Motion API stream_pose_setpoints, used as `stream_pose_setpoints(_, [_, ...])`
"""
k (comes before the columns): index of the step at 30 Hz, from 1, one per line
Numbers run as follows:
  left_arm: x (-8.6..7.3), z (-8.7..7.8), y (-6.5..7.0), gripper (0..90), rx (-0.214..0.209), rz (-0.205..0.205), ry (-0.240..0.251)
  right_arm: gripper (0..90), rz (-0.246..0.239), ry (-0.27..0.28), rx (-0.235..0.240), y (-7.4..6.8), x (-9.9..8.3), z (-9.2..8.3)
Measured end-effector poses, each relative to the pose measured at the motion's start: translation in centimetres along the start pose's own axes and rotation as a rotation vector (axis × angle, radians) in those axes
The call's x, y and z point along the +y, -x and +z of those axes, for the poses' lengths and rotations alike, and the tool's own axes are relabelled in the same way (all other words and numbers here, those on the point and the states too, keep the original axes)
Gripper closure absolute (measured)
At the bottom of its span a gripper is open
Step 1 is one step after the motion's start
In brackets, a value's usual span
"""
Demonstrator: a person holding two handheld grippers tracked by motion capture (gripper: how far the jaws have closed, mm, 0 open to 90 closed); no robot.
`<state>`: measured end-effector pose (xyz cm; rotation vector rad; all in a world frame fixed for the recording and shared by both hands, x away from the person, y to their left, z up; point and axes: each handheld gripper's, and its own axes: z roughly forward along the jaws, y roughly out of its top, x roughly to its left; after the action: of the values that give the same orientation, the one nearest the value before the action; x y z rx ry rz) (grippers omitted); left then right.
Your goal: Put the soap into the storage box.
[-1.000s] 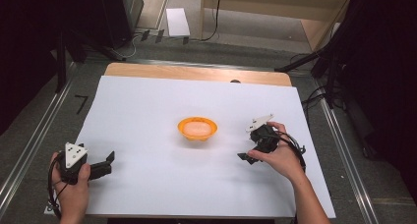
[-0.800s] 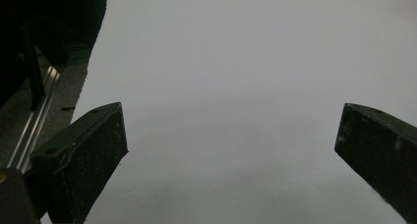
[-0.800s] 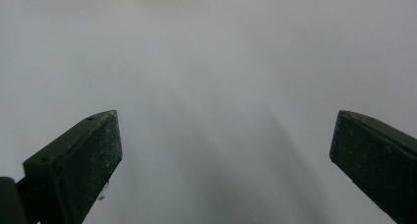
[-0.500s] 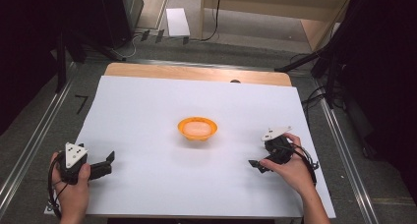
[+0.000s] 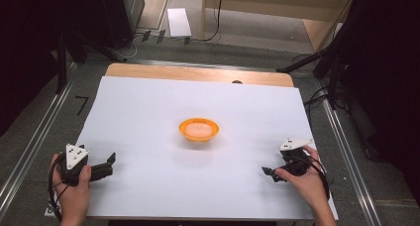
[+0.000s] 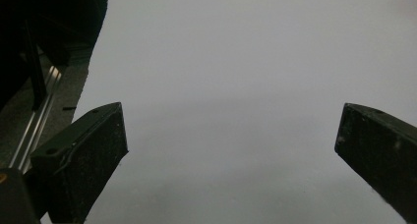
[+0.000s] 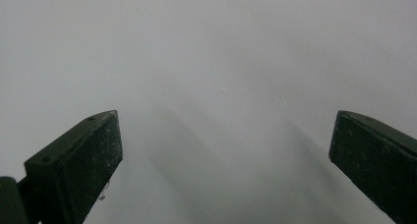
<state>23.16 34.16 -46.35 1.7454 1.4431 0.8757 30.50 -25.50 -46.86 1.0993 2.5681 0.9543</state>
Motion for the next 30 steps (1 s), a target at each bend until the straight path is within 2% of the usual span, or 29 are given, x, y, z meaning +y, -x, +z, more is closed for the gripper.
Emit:
stream_pose_setpoints(5, [0.0,0.0,0.0,0.0,0.002,0.0,0.001,0.0,0.047,0.019,-0.036,0.3,-1.8,-1.0])
stream_pose_setpoints(6, [0.0,0.0,0.0,0.0,0.002,0.0,0.001,0.0,0.047,0.019,-0.036,0.3,-1.8,-1.0])
stream_pose_setpoints(7, [0.0,0.0,0.0,0.0,0.002,0.001,0.0,0.0,0.069,0.036,-0.042,0.4,-2.4,-1.4])
stream_pose_setpoints(10, [0.0,0.0,0.0,0.0,0.002,0.001,0.0,0.0,0.095,0.054,-0.047,0.3,-3.3,-1.8])
stream_pose_setpoints(16, [0.0,0.0,0.0,0.0,0.004,0.003,0.001,0.0,0.127,0.082,-0.073,0.4,-4.7,-2.5])
stream_pose_setpoints(19, [0.0,0.0,0.0,0.0,0.002,0.002,0.002,0.5,0.176,0.123,-0.098,0.7,-6.0,-3.2])
stream_pose_setpoints(21, [0.0,0.0,0.0,0.0,0.002,0.001,0.002,0.5,0.183,0.133,-0.104,0.7,-6.3,-3.4])
stream_pose_setpoints(23, [0.0,0.0,0.0,0.0,0.004,0.002,0.0,0.5,0.204,0.145,-0.13,0.6,-7.3,-3.8])
stream_pose_setpoints(30, [0.0,0.0,0.0,0.0,0.003,0.002,0.0,0.5,0.269,0.216,-0.173,0.8,-9.4,-5.3])
